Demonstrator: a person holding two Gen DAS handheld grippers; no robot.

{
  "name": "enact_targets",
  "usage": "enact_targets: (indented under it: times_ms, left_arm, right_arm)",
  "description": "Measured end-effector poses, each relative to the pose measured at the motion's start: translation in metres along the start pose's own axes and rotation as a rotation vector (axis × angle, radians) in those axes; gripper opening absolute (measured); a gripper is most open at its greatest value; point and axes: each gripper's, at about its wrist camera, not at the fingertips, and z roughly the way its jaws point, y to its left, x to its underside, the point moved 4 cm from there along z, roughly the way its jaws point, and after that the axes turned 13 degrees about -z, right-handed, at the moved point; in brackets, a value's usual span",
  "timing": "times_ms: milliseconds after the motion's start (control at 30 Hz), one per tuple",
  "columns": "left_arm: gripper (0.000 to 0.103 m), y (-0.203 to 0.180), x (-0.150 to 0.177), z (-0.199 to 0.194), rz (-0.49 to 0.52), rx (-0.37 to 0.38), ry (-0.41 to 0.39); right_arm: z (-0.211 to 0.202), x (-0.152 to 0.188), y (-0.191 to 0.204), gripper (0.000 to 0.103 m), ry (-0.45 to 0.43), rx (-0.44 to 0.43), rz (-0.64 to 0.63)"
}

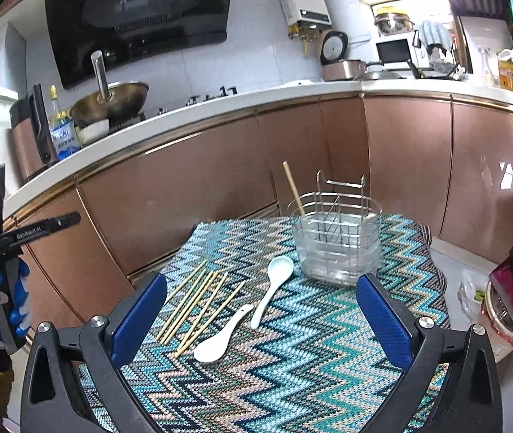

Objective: Organize utensils
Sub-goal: 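Grasp a chopstick with the left tool while the right tool grasps a small white spoon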

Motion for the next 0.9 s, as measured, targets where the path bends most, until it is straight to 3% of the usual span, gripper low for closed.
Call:
enact_targets:
  times_ms: [67,167,267,500,733,900]
  left_arm:
    - [0.033,0.004,0.008,0.015,0.0,0.02,0.065]
    - [0.032,0.006,0.021,0.044,-0.007,0.051,0.18]
    - [0.032,0.009,0.033,0.081,-0.035,0.079,0.31]
    - [0.032,0.001,0.047,0.168,-0.066,0.042,0.524]
    - [0.027,0.0,0.057,0.222,-0.071,-0.007,0.623]
    - [0.021,0.002,0.062,0.245,-0.074,-0.034,0.675]
  right_arm:
    - [0.009,0.002,0.001,0.094,0.027,-0.026,0.017]
    - [0.029,0.008,0.002,0.068,0.088,-0.079,0.062]
    - [0.059,0.019,0.009,0.055,0.173,-0.149,0.102]
    - [0.137,0.048,0.025,0.048,0.362,-0.273,0.172]
    - [0.201,0.069,0.023,0.048,0.515,-0.316,0.249]
    - [0.228,0.077,0.022,0.048,0.562,-0.342,0.286]
